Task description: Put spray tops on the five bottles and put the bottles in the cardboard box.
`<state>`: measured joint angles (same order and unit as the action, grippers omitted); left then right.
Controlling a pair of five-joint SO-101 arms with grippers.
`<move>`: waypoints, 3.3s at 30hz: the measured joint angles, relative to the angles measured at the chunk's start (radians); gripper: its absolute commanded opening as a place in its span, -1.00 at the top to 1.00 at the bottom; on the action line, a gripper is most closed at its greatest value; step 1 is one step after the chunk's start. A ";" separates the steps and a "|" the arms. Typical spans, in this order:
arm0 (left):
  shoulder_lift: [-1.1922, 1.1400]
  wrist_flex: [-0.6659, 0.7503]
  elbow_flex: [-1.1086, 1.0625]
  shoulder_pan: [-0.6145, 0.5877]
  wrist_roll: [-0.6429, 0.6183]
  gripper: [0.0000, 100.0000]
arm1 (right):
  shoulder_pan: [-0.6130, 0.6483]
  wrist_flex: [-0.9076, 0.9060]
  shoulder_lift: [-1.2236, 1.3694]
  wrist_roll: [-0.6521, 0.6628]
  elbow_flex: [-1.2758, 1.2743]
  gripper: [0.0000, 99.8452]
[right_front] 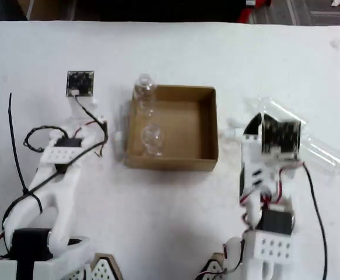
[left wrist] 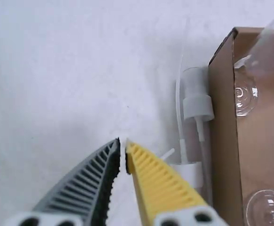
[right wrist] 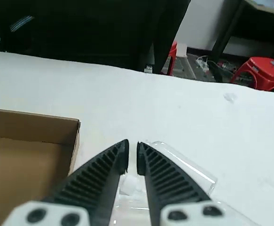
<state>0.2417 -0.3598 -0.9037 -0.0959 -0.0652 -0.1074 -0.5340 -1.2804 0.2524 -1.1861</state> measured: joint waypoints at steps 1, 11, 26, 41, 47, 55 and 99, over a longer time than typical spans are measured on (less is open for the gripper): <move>0.000 0.000 0.000 0.002 0.000 0.95 | -0.002 -0.015 0.077 0.000 0.060 0.96; -0.002 0.000 -0.005 0.026 0.002 0.95 | -0.021 -0.149 0.717 0.272 0.611 0.96; -0.002 0.000 -0.005 0.026 0.002 0.95 | -0.023 -0.810 1.677 0.732 1.751 0.79; -0.002 0.000 -0.005 0.072 0.069 0.95 | -0.044 -1.026 2.414 0.861 2.598 0.60; -0.002 0.000 -0.005 0.072 0.069 0.95 | -0.044 -0.994 2.512 0.862 2.685 0.60; -0.002 0.000 -0.005 0.072 0.069 0.95 | -0.043 -0.959 2.529 0.925 2.688 0.61; -0.002 0.000 -0.005 0.072 0.069 0.95 | 0.023 -1.160 2.262 0.821 2.782 0.97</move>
<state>0.2401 -0.3598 -0.9083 -0.0238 0.0038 -0.0844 -1.6939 0.9812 1.0733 1.5957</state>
